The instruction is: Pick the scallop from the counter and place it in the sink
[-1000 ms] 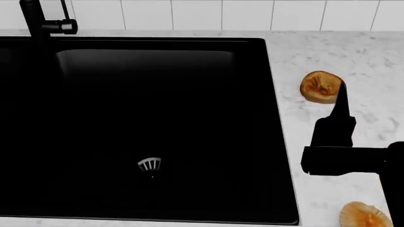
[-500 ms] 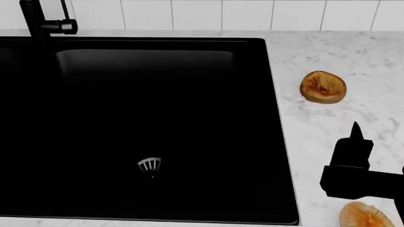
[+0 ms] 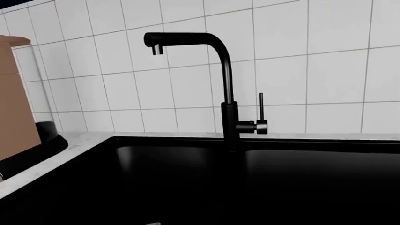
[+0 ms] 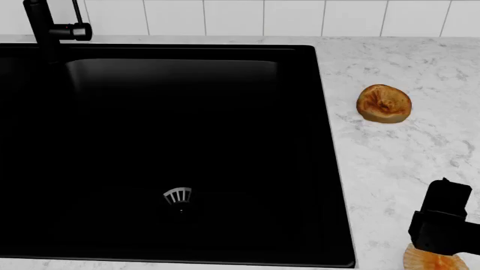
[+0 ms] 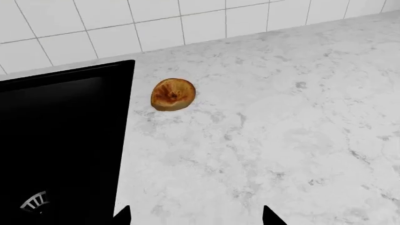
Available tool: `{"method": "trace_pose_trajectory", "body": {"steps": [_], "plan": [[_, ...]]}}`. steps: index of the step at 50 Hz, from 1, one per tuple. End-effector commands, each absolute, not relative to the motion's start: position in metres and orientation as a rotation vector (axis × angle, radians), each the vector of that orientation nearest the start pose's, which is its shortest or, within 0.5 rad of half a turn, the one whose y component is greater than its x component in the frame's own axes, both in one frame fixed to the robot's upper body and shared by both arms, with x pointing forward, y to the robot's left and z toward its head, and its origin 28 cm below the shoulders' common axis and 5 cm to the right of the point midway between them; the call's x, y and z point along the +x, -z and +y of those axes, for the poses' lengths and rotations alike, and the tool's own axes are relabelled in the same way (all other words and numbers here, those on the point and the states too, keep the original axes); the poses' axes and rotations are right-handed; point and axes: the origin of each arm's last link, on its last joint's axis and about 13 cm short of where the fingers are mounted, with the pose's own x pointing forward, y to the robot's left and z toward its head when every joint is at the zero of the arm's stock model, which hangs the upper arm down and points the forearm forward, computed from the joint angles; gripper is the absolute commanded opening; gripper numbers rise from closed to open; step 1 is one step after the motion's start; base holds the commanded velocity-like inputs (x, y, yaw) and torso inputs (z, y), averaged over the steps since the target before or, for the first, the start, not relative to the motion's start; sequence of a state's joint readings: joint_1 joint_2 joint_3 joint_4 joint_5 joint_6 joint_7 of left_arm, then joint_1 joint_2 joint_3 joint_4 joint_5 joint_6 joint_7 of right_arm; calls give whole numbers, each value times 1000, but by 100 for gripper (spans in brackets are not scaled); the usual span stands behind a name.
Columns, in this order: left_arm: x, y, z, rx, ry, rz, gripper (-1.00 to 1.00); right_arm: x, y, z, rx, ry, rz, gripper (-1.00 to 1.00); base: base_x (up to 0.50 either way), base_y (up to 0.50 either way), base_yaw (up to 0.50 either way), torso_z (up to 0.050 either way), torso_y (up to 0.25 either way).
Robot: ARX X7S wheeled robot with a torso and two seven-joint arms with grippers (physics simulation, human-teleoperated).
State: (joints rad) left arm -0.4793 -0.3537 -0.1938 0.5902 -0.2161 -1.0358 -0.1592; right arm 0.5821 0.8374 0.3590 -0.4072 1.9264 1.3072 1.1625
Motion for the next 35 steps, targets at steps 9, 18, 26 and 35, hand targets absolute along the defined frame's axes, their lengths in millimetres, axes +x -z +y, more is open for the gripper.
{"method": "trace_pose_trajectory", "body": {"steps": [9,18,26,35], "plan": [[247,-187,296,122,-298,-57,100,180,-261,-215,133,195,444,100,0,0,0,0,0],[247,-183,296,120,-295,-47,100,180,-259,-216,89,210,496,100,0,0,0,0,0],[248,-182,295,124,-290,-44,100,178,-255,-209,91,218,531,100,0,0,0,0,0],[249,-181,294,126,-288,-39,100,178,-244,-209,127,204,563,100,0,0,0,0,0]]}}
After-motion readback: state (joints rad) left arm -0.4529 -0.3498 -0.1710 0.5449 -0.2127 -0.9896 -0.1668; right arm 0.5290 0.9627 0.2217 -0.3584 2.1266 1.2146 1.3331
